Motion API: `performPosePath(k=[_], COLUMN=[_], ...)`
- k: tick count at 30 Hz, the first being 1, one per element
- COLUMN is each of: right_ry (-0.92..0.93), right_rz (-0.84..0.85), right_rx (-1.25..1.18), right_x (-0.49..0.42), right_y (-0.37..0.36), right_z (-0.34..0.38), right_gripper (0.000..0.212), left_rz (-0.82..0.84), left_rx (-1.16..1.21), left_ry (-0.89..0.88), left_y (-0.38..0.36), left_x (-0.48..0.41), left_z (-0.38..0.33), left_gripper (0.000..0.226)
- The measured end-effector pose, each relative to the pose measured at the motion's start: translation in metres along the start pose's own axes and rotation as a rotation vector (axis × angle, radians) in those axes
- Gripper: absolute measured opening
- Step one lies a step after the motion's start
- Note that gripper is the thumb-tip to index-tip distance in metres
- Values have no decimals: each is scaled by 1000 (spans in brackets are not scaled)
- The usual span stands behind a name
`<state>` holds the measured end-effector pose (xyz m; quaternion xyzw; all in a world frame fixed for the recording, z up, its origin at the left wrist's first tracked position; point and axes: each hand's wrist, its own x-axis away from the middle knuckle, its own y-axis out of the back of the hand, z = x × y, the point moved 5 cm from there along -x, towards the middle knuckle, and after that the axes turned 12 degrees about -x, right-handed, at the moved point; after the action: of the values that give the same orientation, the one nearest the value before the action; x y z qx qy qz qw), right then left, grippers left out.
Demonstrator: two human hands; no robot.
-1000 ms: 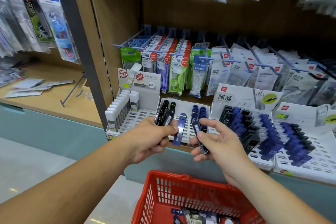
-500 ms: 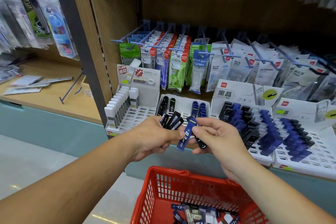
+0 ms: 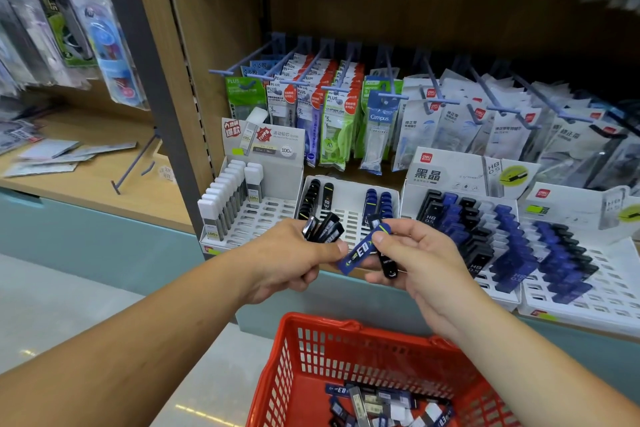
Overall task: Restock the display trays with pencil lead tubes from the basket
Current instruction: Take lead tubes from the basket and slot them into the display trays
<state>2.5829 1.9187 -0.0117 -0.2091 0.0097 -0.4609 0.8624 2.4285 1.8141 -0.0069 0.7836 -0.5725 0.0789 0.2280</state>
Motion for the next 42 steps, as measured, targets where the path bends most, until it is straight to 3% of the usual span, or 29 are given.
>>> performPosePath(k=[5, 12, 16, 22, 28, 33, 38, 42], right_ry=[-41, -49, -39, -28, -59, -53, 29, 104], right_rz=[17, -29, -28, 4, 4, -66, -126, -185], right_rx=[-45, -6, 32, 91, 43, 5, 276, 268], right_x=[0, -3, -1, 14, 27, 38, 33, 15], right_y=[-1, 7, 6, -5, -11, -10, -20, -38], right_z=[0, -2, 4, 9, 17, 23, 21, 29], right_gripper=[23, 21, 21, 23, 34, 22, 18, 21], left_rz=[71, 34, 4, 13, -5, -20, -67, -104], left_rx=[-57, -3, -11, -9, -41, -86, -43, -13], left_ry=[-25, -16, -9, -14, -28, -10, 4, 13], left_y=[-2, 6, 14, 20, 29, 40, 56, 65], left_x=[1, 1, 5, 17, 34, 37, 31, 21], left_z=[1, 2, 4, 10, 15, 25, 35, 44], left_gripper=[30, 15, 29, 33, 7, 4, 4, 16])
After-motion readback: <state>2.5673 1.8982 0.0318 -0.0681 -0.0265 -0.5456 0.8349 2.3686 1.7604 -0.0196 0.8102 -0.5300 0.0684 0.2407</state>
